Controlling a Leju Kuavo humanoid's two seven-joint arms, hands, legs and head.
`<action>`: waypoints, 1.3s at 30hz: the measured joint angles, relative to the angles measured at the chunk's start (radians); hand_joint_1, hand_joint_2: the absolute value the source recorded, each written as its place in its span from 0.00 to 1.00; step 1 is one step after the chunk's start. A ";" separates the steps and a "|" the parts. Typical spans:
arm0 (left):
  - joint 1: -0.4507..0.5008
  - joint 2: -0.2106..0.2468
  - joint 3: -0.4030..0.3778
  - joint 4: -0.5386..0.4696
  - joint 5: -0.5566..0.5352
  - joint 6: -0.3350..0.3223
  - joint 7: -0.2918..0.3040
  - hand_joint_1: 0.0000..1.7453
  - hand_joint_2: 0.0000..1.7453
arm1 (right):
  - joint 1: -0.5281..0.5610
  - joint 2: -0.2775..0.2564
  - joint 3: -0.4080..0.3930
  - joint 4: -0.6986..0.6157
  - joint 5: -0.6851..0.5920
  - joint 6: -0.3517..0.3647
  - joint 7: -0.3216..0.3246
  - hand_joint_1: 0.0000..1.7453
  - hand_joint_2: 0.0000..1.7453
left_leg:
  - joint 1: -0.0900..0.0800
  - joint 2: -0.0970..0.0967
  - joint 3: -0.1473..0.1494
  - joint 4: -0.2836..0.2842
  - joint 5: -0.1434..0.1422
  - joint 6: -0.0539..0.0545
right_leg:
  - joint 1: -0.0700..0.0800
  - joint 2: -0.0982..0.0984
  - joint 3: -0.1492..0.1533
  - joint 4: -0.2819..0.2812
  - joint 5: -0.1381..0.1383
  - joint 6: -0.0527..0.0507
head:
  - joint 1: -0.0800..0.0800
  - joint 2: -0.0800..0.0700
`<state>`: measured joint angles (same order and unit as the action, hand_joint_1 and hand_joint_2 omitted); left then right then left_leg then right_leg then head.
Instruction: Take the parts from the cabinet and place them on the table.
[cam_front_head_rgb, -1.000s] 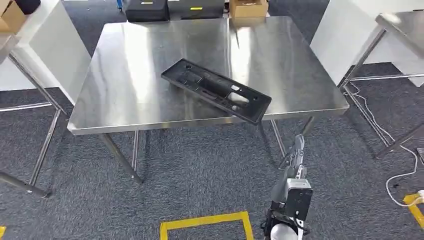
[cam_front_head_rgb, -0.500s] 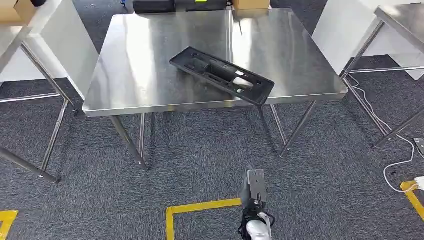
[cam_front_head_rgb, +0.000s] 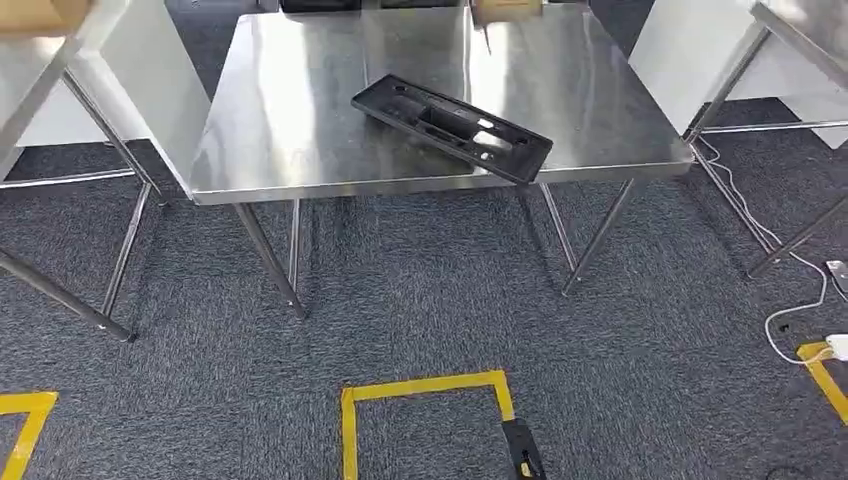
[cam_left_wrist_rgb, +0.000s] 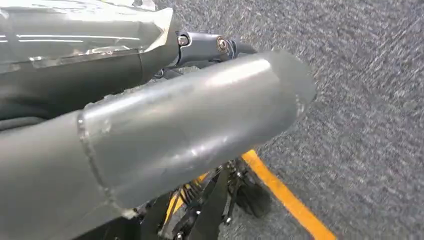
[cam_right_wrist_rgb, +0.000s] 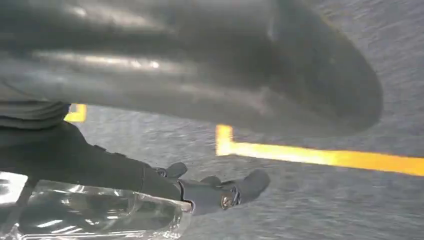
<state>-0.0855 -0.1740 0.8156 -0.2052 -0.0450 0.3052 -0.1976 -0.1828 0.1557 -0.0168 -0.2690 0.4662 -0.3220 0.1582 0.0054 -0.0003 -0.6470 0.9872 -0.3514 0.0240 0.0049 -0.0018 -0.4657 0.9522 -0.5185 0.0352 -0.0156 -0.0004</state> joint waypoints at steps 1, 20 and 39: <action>0.001 0.002 0.000 0.000 -0.002 -0.001 0.000 0.00 0.00 | 0.010 -0.003 0.000 0.007 0.000 -0.002 0.006 0.00 0.00 | -0.003 -0.002 -0.004 -0.004 0.009 -0.010 | -0.009 -0.001 -0.006 -0.005 0.012 -0.015 | 0.000 0.000; -0.007 0.003 0.000 0.002 -0.014 0.006 -0.012 0.00 0.00 | 0.034 -0.012 -0.068 0.039 -0.111 -0.166 -0.186 0.00 0.00 | 0.008 0.005 0.099 -0.008 -0.103 0.031 | -0.017 -0.003 -0.200 0.197 -0.037 -0.012 | 0.009 0.000; 0.003 0.007 0.000 0.003 -0.029 0.008 -0.006 0.00 0.00 | 0.004 0.001 -0.212 0.038 -0.204 -0.104 -0.338 0.00 0.00 | 0.014 0.003 -0.074 0.295 -0.186 -0.034 | -0.009 -0.012 0.003 -0.001 0.005 -0.056 | -0.002 0.000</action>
<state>-0.0827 -0.1671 0.8156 -0.2026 -0.0744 0.3128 -0.2041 -0.1791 0.1568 -0.2289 -0.2308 0.2621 -0.4261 -0.1793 0.0197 0.0023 -0.7210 1.2823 -0.5371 -0.0105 -0.0041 -0.0135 -0.4631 0.9509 -0.5130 -0.0204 -0.0176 -0.0004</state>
